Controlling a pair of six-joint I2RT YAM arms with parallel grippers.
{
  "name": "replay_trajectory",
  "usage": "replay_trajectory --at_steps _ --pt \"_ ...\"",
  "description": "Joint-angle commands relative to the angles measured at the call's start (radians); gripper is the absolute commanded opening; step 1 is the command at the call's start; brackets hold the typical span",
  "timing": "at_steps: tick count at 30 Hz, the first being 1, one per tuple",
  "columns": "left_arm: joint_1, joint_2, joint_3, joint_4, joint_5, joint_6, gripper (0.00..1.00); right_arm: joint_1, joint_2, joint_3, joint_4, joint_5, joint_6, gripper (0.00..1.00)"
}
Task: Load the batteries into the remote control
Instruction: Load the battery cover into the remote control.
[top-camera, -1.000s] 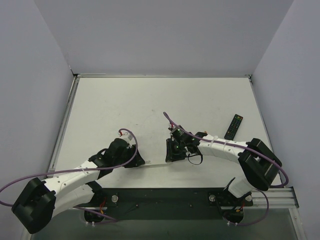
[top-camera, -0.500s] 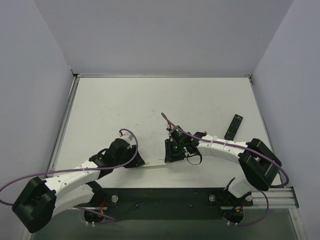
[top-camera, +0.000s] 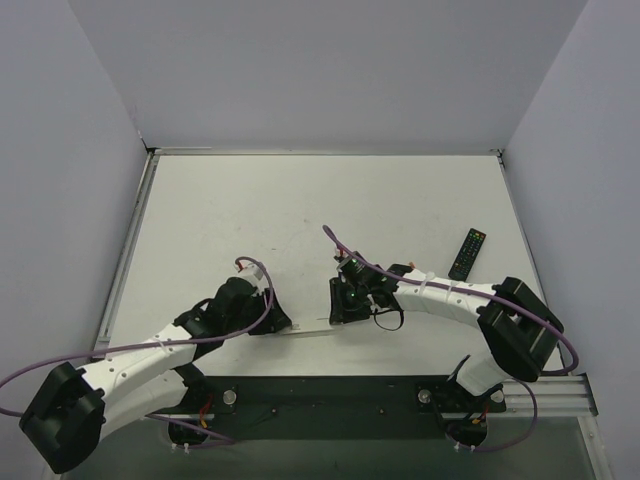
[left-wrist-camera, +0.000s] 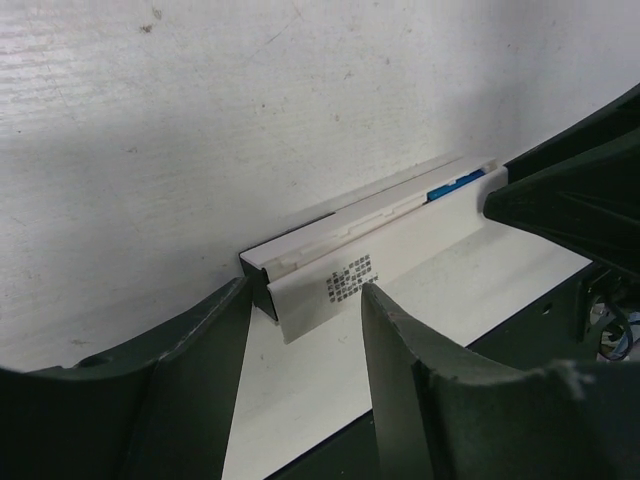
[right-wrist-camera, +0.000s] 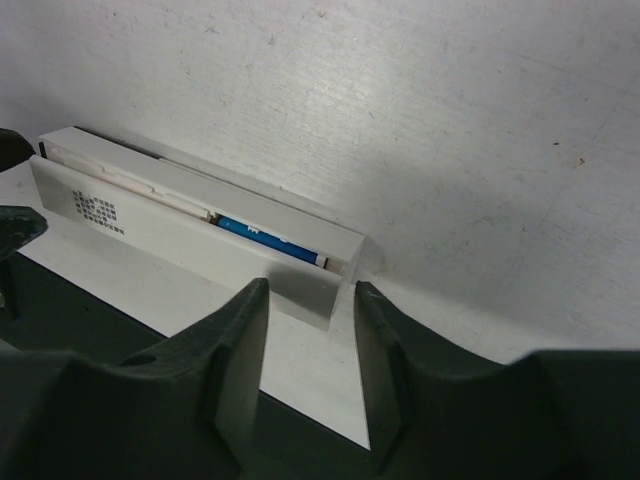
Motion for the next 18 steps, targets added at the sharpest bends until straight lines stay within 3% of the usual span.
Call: replay_trajectory --at_steps 1,6,10,14,18 --pt "-0.005 -0.099 0.012 -0.023 -0.076 -0.017 0.6 0.0 -0.065 0.023 -0.036 0.044 -0.053 0.39" --pt "0.0 -0.268 0.052 -0.13 -0.176 -0.014 0.68 0.021 -0.12 0.1 -0.105 0.057 -0.26 0.51" --pt "0.004 -0.407 0.119 -0.229 -0.277 0.024 0.7 0.09 -0.097 0.207 -0.183 0.009 -0.549 0.65" --pt "0.006 -0.58 0.205 -0.324 -0.434 0.119 0.7 0.187 0.009 0.322 -0.294 0.058 -0.812 0.68" --pt "0.007 -0.728 0.259 -0.355 -0.559 0.228 0.7 0.222 0.084 0.395 -0.314 0.026 -0.916 0.67"
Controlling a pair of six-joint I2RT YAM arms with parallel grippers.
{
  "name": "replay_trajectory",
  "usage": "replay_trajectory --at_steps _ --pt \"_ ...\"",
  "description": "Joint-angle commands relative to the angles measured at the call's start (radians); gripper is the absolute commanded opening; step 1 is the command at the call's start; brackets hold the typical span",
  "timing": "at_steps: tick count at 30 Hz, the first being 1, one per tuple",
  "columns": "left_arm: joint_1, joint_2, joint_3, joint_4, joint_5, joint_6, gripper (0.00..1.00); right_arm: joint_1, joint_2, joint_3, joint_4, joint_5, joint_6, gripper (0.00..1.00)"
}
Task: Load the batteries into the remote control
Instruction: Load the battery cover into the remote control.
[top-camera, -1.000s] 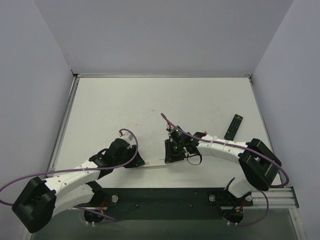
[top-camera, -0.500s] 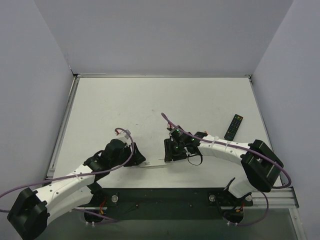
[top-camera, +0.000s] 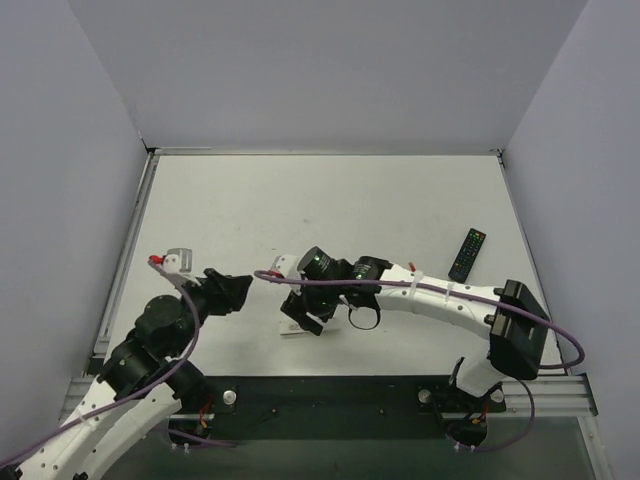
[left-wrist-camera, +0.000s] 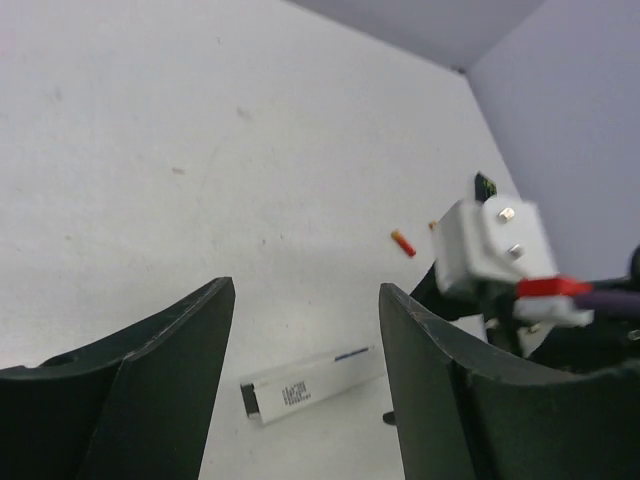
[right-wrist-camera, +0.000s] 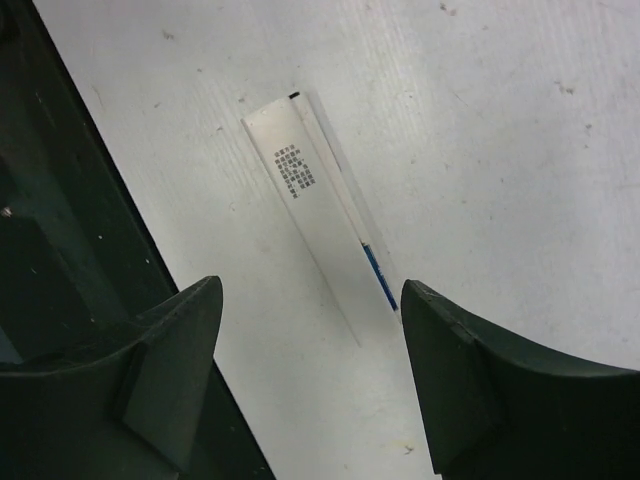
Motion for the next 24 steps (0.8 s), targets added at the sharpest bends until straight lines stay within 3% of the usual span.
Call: replay_trajectory --at_steps 1,8,24 --pt "0.006 -0.156 0.067 -0.061 -0.218 0.163 0.7 0.031 0.091 0.073 -0.107 -0.006 -0.238 0.66" --pt "0.006 -0.437 0.004 -0.067 -0.357 0.289 0.7 0.056 0.253 0.188 -0.171 -0.002 -0.355 0.64" --pt "0.018 -0.43 0.009 -0.069 -0.397 0.332 0.7 0.057 0.415 0.275 -0.24 -0.029 -0.418 0.45"
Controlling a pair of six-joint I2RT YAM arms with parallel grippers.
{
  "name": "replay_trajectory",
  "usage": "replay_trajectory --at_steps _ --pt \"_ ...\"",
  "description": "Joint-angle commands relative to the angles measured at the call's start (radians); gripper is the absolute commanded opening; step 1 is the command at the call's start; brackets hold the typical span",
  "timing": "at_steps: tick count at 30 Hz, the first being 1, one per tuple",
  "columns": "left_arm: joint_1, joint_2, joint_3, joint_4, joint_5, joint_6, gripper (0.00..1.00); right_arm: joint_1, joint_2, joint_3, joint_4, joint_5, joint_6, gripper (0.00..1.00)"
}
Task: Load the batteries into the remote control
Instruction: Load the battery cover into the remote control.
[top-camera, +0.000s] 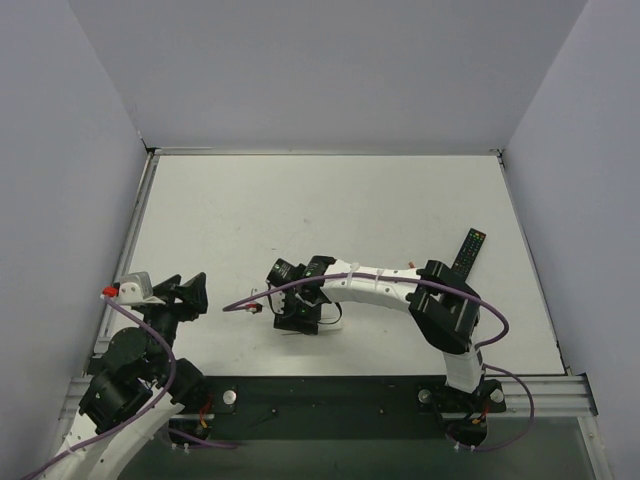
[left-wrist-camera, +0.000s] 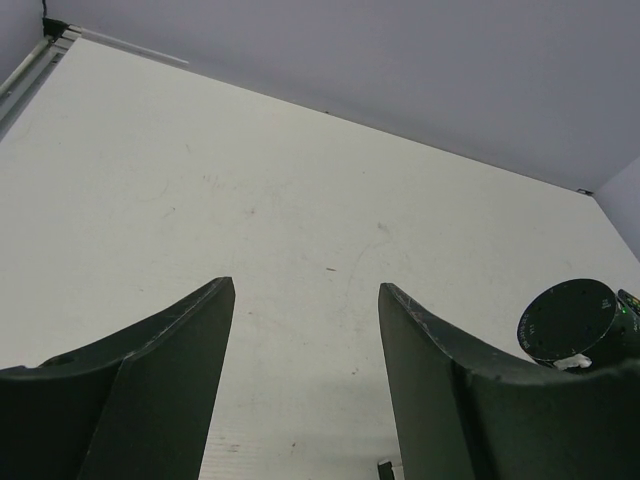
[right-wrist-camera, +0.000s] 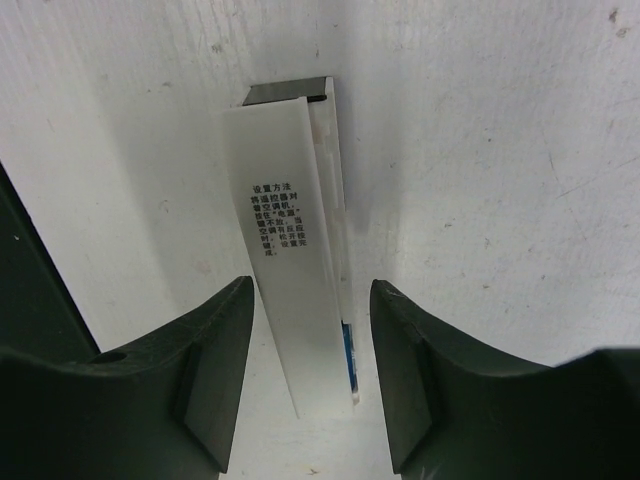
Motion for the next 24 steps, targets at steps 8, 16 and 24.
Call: replay_trajectory --at_steps 8,16,24 --pt "0.024 -0.083 -0.002 0.016 -0.001 0.018 0.69 -0.008 0.028 0.036 -0.064 -0.022 -0.031 0.32" --pt "0.039 -0.08 -0.006 0.027 0.018 0.021 0.69 -0.005 0.017 0.035 -0.084 -0.051 -0.039 0.33" --pt "0.055 -0.076 -0.011 0.033 0.036 0.021 0.69 0.014 -0.006 0.036 -0.09 -0.04 -0.04 0.35"
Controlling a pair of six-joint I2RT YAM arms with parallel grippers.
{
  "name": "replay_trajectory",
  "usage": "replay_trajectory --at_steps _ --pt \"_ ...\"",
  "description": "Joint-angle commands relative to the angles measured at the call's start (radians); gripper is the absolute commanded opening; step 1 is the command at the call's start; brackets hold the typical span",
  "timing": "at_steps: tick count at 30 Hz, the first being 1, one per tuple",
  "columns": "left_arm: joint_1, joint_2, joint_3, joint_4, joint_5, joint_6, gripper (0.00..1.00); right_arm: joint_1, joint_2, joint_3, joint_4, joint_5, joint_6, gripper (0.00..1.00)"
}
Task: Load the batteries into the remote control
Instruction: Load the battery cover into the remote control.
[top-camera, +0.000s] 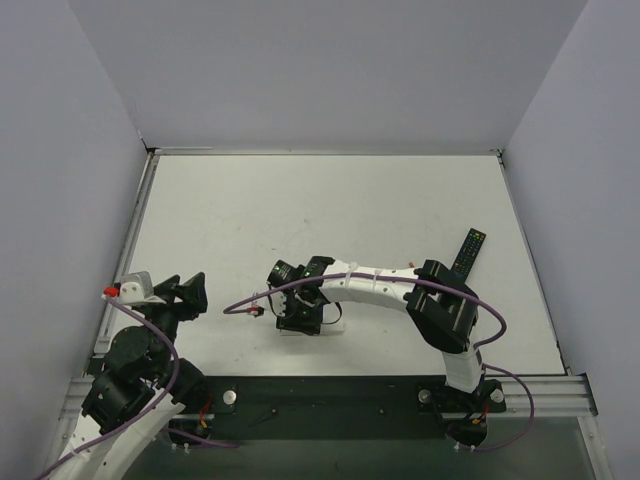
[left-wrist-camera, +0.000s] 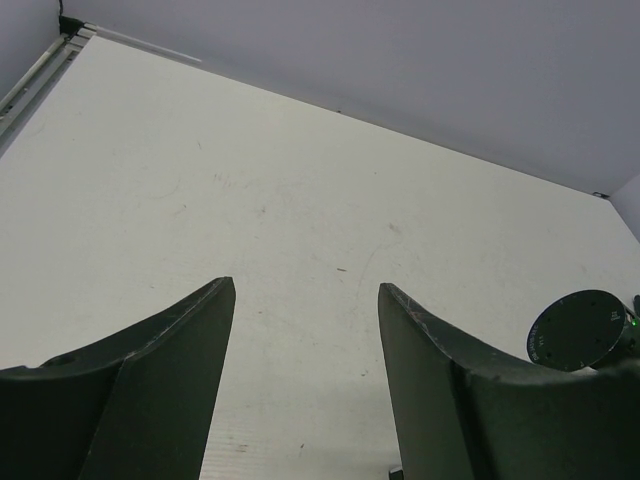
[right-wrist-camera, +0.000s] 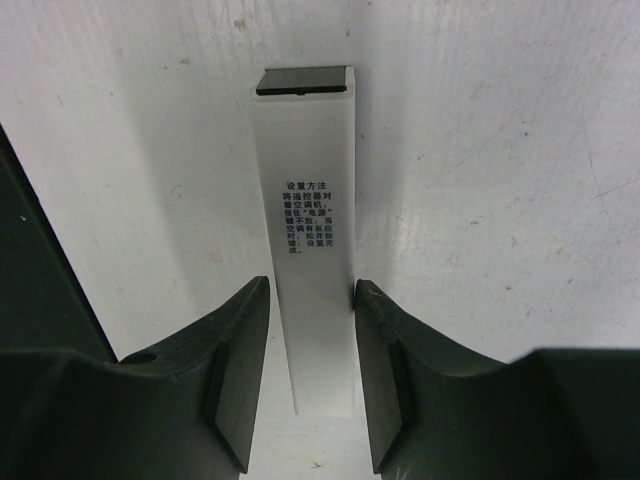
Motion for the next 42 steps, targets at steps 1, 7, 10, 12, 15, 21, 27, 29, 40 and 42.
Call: replay_trajectory --at_steps 1,7,10,12,15,21,27,29,40,42 --pt "0.017 -0.074 -0.002 0.034 0.025 0.02 0.69 0.016 -0.029 0.031 -0.058 -0.012 -0.019 0.36" --pt "0.025 -0.073 -0.002 0.039 0.034 0.02 0.69 0.018 -0.048 0.025 -0.055 0.013 0.001 0.43" --pt "0.029 -0.07 -0.005 0.039 0.038 0.017 0.69 0.008 -0.096 0.014 -0.052 0.024 0.03 0.49" --pt "0.031 -0.065 -0.005 0.039 0.044 0.014 0.69 -0.004 -0.148 -0.007 -0.047 0.024 0.077 0.52" --pt "0.031 -0.036 -0.008 0.033 0.073 -0.013 0.69 -0.044 -0.228 -0.057 -0.021 0.033 0.192 0.54" --pt "0.031 0.179 -0.009 0.008 0.236 -0.159 0.69 -0.169 -0.397 -0.186 0.043 0.07 0.594 0.53" --pt "0.025 0.557 -0.006 0.047 0.514 -0.282 0.69 -0.213 -0.51 -0.344 0.059 0.177 0.893 0.52" --pt "0.011 0.688 0.003 0.073 0.6 -0.294 0.69 -0.214 -0.523 -0.398 0.083 0.174 0.982 0.51" --pt "-0.147 0.964 0.001 0.177 0.657 -0.345 0.64 -0.203 -0.49 -0.507 0.206 0.137 1.133 0.41" --pt "-0.161 0.983 -0.002 0.192 0.659 -0.349 0.61 -0.202 -0.48 -0.507 0.211 0.139 1.133 0.39"
